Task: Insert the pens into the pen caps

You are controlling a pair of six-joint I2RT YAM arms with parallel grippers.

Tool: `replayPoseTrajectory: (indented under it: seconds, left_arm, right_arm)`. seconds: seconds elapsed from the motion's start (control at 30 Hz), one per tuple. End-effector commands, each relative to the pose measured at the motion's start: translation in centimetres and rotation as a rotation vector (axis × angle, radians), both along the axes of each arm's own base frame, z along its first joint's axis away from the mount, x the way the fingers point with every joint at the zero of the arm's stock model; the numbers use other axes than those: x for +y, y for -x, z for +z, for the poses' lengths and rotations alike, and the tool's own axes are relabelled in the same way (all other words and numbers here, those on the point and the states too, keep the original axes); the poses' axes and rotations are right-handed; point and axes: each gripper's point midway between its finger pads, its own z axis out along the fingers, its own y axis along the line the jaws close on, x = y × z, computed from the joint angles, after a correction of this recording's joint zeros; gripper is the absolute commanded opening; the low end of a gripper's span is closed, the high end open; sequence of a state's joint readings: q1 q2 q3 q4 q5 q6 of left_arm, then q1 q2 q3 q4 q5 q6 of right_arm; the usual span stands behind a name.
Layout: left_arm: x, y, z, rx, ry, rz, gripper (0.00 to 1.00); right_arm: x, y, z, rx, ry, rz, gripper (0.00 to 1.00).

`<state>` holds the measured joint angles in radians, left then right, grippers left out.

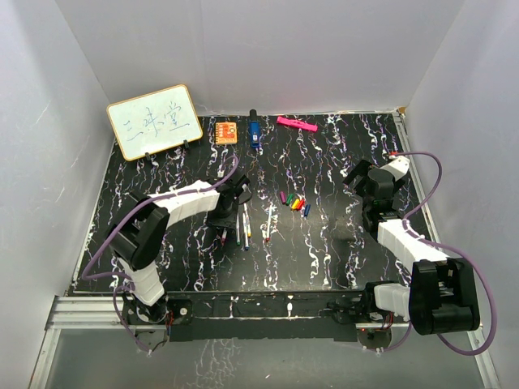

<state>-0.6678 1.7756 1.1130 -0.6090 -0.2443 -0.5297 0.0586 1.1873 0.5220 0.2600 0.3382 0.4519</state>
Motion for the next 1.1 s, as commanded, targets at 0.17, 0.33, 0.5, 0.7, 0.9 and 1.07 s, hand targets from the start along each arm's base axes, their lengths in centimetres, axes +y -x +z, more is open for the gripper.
replayPoseTrajectory:
  seconds: [0.17,0.33,0.5,0.7,0.9,1.07]
  left_arm:
    - [0.9,1.3,-0.3,0.115,-0.007,-0.097,0.39]
    - [0.8,0.0,-0.5,0.079,0.043,-0.123,0.42]
    - [1.5,-1.9,-0.9,0.036,0.045,-0.153,0.45]
    - [2.3,-3.1,-1.7,0.055,0.057,-0.148,0.44]
    - [2.5,-2.0,-2.6,0.141,0.057,-0.165,0.41]
    - [2.7,-0.8,-3.1,0.215,0.061,-0.178,0.39]
  right_arm:
    - [-0.4,-0.7,3.0,-0.086,-0.01,-0.026,0.93]
    - [-0.4,-0.7,3.1,-0.09,-0.01,-0.026,0.93]
    - [-0.3,-0.6,3.1,-0.091,-0.015,-0.022,0.93]
    - [-0.6,-0.2,3.5,-0.102,-0.007,-0.036,0.93]
    - [-1.0,0.3,3.7,-0.11,0.0,-0.061,0.93]
    - [-1.0,-0.1,3.3,-0.094,-0.002,-0.063,0.93]
